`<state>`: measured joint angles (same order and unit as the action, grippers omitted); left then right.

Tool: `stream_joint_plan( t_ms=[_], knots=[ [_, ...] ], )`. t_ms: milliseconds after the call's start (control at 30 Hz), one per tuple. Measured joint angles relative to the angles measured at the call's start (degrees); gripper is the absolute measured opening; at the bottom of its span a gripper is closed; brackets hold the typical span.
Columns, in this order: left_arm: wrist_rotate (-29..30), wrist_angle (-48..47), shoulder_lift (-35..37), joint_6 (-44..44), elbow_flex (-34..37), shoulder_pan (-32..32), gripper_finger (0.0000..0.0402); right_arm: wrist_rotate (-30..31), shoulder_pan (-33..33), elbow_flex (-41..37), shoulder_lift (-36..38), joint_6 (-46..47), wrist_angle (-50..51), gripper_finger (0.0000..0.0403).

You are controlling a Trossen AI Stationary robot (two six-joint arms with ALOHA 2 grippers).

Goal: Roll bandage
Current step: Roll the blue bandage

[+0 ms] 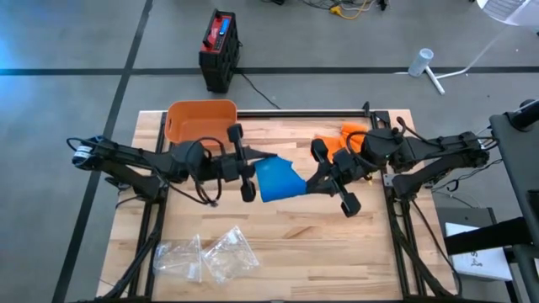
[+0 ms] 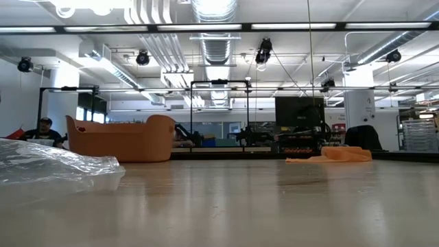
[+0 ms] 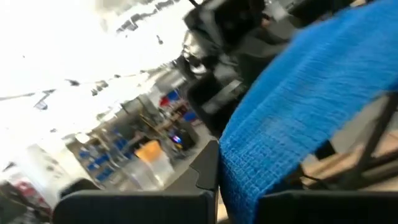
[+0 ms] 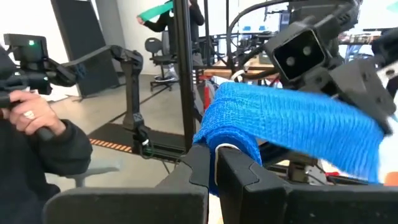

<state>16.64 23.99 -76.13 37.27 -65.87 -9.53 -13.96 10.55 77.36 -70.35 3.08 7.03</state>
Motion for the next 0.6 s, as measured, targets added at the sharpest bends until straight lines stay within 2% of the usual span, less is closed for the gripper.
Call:
stream_joint_plan(
  t_ms=[367, 467, 600],
  knots=[
    [-0.1, 5.8, 1.9, 11.5, -0.1, 0.4, 0.0, 0.0, -0.1, -0.1, -1.1, 1.0, 0.4, 0.0003],
    [-0.7, 3.5, 2.0, 12.5, -2.2, 0.8, 0.0, -0.9, -0.1, -0.3, -2.0, 2.4, 0.3, 0.0003],
    [-2.8, -4.1, 1.3, 12.8, -6.4, 0.8, 0.0, -1.1, -0.1, -0.6, -2.8, 3.0, 2.5, 0.0003]
  ],
)
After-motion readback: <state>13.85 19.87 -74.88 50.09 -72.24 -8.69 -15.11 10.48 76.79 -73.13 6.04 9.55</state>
